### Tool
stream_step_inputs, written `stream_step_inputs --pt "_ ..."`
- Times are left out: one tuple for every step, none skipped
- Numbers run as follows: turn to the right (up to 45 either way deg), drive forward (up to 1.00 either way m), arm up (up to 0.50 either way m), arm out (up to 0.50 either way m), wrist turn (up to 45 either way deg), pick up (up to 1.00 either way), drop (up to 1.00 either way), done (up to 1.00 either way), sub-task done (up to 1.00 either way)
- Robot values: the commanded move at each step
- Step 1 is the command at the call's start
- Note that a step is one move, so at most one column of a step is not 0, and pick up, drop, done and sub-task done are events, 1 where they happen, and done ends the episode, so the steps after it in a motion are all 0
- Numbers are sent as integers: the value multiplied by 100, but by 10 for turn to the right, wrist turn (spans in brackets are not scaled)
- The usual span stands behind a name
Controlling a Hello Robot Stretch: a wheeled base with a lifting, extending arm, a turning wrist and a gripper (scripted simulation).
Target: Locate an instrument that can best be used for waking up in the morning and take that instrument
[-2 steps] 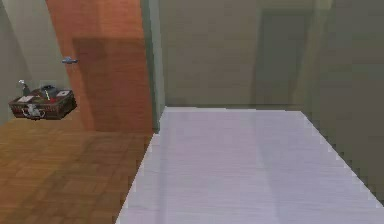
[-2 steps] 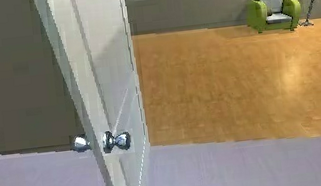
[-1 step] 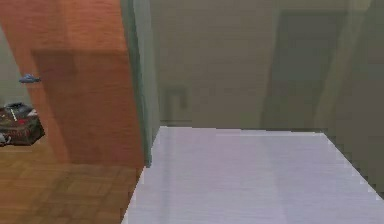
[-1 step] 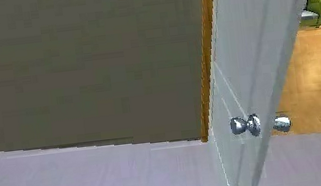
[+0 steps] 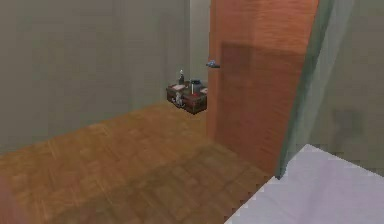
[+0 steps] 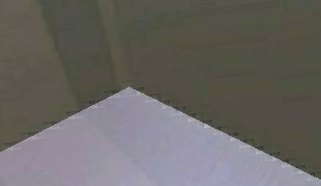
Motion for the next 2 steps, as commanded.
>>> stream_step_inputs --pt "-390 0 0 0 0 0 0 0 0" --pt "0 15 0 0 0 0 0 0 0"
